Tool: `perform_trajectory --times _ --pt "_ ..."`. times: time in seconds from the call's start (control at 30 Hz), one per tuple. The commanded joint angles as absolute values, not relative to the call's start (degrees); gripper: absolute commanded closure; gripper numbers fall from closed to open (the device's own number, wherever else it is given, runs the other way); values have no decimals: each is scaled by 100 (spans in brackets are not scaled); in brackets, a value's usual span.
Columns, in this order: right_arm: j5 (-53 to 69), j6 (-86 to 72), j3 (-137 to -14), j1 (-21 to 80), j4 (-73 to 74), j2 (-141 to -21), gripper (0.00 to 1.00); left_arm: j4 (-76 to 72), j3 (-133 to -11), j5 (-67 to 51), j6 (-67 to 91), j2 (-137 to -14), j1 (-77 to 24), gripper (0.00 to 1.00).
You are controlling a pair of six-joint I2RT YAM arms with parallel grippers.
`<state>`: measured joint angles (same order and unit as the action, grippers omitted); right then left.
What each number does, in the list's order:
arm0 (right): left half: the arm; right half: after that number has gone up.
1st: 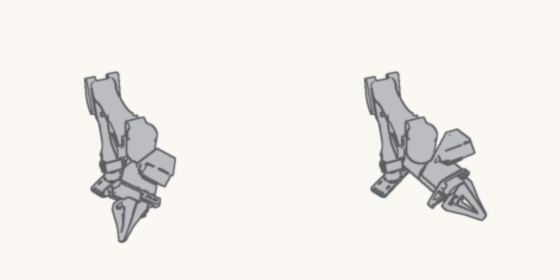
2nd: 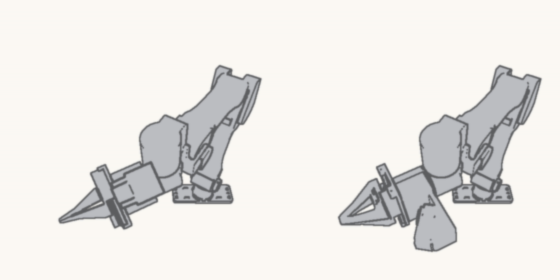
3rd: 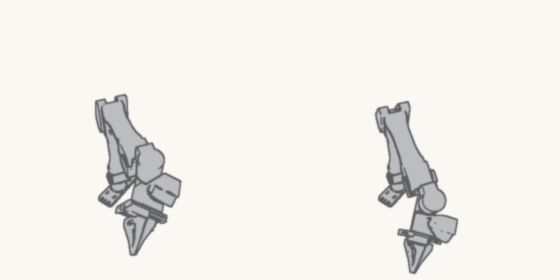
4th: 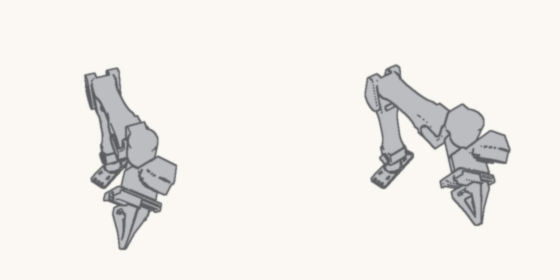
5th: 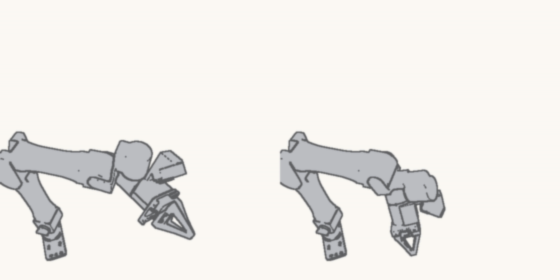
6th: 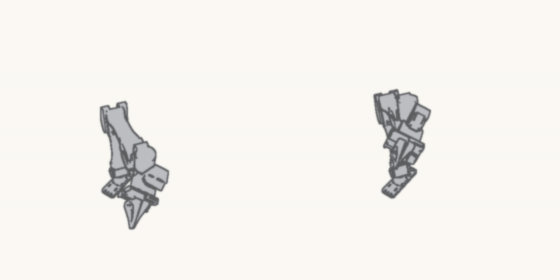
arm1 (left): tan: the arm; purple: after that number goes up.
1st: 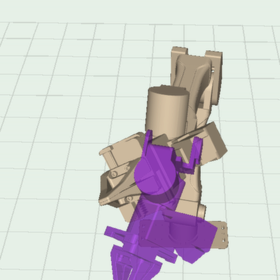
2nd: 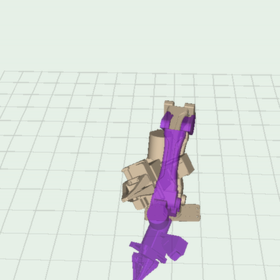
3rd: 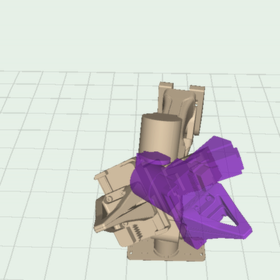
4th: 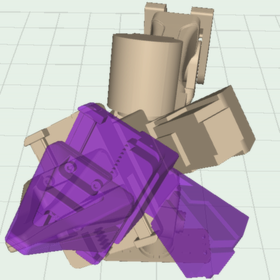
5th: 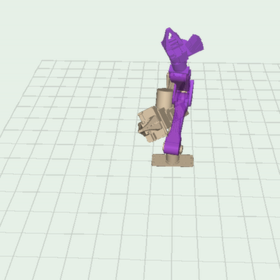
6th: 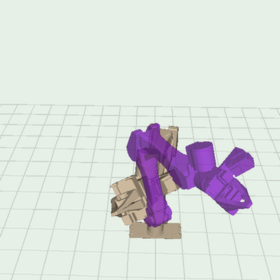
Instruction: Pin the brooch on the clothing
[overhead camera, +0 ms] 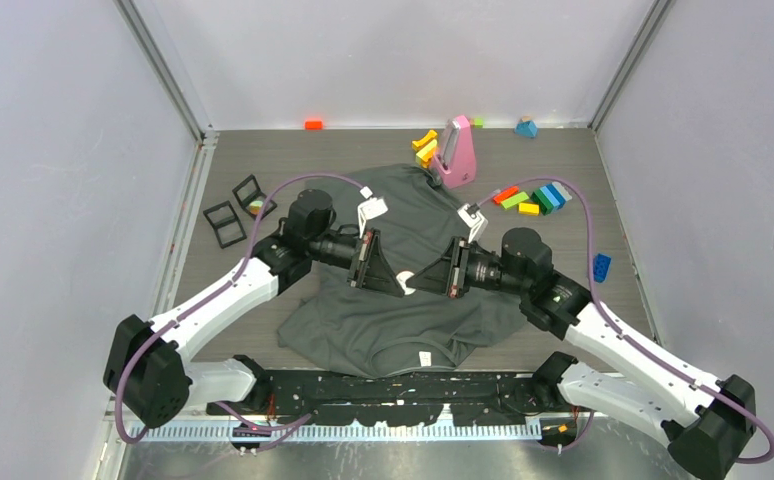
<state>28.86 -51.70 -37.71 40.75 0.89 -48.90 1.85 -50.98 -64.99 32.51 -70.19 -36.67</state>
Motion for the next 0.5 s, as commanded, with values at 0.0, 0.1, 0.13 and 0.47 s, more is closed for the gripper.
perform_trajectory --times 0.0,0.1,0.13,0.47 --pt "2234 -4921 -3801 4078 845 -5403 91 -174 -5341 -6815 3147 -6840 -3816 100" --pt "2339 -4930 -3831 4078 759 -5308 87 -45 -5369 -6733 3051 -6826 -3815 100" --pt "2356 -4931 -3867 4078 735 -5185 85 -21 -5377 -6658 3015 -6815 -3814 100" --pt "1836 -4365 -4604 4070 1775 -4551 19 1598 -5815 -5701 2191 -6872 -3791 100"
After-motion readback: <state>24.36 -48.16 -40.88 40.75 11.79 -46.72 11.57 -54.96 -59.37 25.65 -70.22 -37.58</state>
